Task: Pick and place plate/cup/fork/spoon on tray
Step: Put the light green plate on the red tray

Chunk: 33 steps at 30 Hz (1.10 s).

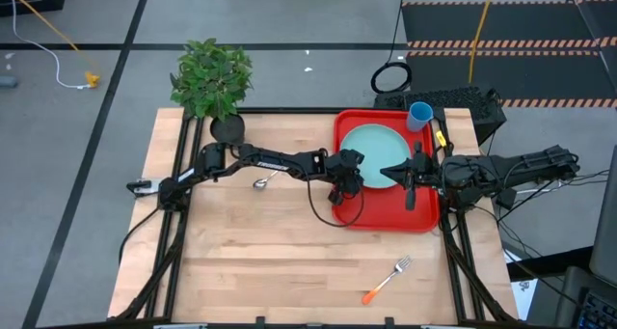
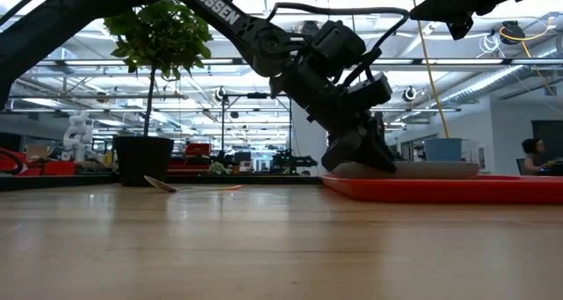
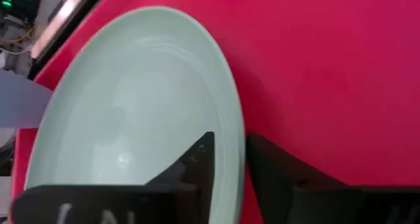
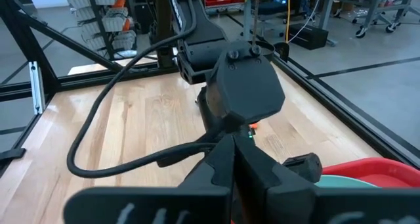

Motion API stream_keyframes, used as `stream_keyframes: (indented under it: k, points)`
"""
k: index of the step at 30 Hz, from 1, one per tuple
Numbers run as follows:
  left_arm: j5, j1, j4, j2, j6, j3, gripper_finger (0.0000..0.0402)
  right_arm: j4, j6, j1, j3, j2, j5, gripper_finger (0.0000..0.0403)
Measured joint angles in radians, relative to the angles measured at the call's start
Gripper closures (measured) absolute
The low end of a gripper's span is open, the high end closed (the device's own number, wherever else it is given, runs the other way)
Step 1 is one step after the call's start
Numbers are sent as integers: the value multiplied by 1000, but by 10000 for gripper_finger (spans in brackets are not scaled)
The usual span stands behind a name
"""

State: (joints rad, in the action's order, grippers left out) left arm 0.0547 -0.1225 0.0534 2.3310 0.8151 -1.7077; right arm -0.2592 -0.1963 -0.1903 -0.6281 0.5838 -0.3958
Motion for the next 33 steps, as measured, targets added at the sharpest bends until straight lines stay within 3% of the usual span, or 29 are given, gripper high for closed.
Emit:
stream_keyframes:
  k: [14, 20, 25, 28, 33]
  points:
    - [-3, 30, 8, -18, -76, 0, 286, -14, -28, 0, 0, 0, -7, 403]
    - [1, 64, 150, -108, -79, -1, 286, -68, -55, 1, 0, 0, -217, 403]
    - [-2, 93, 322, -190, -195, -2, 286, -76, -117, 23, 48, 8, -397, 403]
    - [-2, 116, 402, -233, -255, -2, 286, -35, -158, 72, 97, 32, -394, 403]
    - [1, 154, 442, -259, -294, -1, 286, -3, -189, 208, 136, 124, -233, 403]
